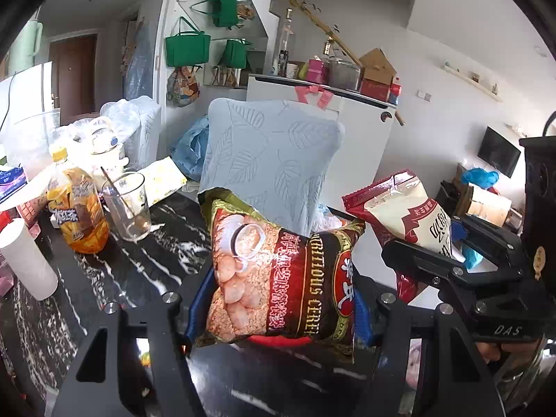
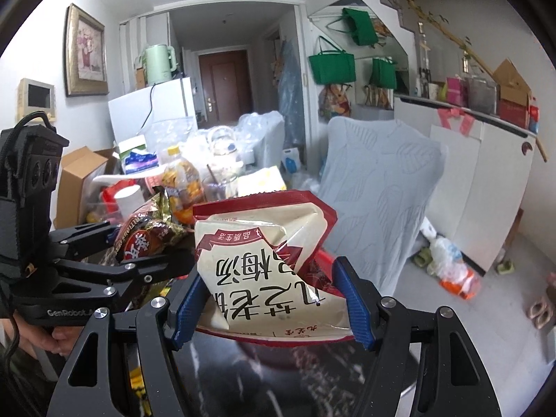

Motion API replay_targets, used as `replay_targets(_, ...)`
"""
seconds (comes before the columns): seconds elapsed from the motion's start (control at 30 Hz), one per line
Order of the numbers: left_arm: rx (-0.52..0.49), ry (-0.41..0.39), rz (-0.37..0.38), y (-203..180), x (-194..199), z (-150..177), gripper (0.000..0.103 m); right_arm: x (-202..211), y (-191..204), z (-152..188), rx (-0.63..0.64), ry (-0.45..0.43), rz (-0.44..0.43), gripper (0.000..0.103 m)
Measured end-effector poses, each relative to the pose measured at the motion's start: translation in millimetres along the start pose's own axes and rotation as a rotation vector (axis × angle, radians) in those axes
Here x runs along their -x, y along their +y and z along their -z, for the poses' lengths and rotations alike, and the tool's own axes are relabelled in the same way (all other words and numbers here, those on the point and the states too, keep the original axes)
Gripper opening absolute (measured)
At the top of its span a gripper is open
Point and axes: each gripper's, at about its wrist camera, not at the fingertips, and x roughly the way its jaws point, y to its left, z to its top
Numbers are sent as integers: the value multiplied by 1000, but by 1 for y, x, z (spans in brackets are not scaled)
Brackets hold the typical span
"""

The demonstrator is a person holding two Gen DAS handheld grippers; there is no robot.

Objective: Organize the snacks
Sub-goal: 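Lift both held bags and carry them over the red mesh basket, then open the right tool dropping the white-red bag while the left tool drops the cereal bag into the basket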

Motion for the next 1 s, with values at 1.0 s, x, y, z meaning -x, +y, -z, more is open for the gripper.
replay_targets(1.0,58,159,-141,48,-126,-3,64,-124,-52,4,0,125,82,70)
